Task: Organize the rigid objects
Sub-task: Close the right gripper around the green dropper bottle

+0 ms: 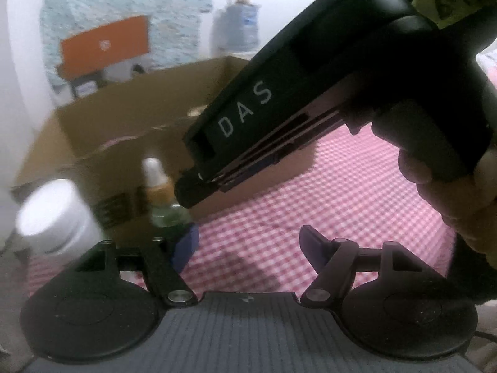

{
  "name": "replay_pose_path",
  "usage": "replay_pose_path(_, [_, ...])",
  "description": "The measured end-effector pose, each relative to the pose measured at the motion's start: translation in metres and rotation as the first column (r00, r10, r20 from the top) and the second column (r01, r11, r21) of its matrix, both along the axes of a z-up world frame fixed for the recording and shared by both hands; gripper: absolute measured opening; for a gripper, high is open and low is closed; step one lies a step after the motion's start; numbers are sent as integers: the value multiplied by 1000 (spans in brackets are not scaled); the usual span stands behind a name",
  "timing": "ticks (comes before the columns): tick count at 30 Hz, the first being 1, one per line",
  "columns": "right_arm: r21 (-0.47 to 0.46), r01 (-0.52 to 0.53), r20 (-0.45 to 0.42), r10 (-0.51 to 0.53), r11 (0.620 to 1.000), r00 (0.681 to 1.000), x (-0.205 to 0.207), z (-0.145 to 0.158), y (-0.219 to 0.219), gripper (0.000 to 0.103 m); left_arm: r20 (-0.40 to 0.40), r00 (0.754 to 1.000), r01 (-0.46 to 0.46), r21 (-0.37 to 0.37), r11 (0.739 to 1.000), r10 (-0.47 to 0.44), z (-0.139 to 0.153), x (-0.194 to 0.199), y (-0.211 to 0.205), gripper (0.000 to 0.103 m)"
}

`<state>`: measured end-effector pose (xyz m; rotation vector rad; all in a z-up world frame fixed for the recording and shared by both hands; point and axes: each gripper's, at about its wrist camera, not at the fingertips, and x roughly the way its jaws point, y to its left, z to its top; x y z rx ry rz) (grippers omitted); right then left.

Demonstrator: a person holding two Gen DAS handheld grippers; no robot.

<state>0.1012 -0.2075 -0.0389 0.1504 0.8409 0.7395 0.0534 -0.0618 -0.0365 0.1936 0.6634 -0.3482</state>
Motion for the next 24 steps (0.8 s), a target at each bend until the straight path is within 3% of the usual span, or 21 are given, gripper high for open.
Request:
replay_pose_path(6, [23,-45,23,45,999,999,5,5,16,31,-6,994,-108,66,992,109,-5,14,2,72])
replay_pose_path(10, [28,-51,22,51,998,998,12,4,23,31,-23,989,-147,67,987,149,-8,26,5,71])
replay_pose_path(12, [26,-50,22,49,998,999,15,2,24,30,-33,987,-154,61,986,157,-9,31,5,66])
replay_pose_path(18, [31,-38,11,38,999,999,18,-2,19,30,-38,989,-145,33,989,146,-17,42,4,59])
replay_pose_path(24, [19,17,7,-17,1000,1000,13,-2,-3,30,-43,998,-51,-5,999,51,-15,41,-10,53])
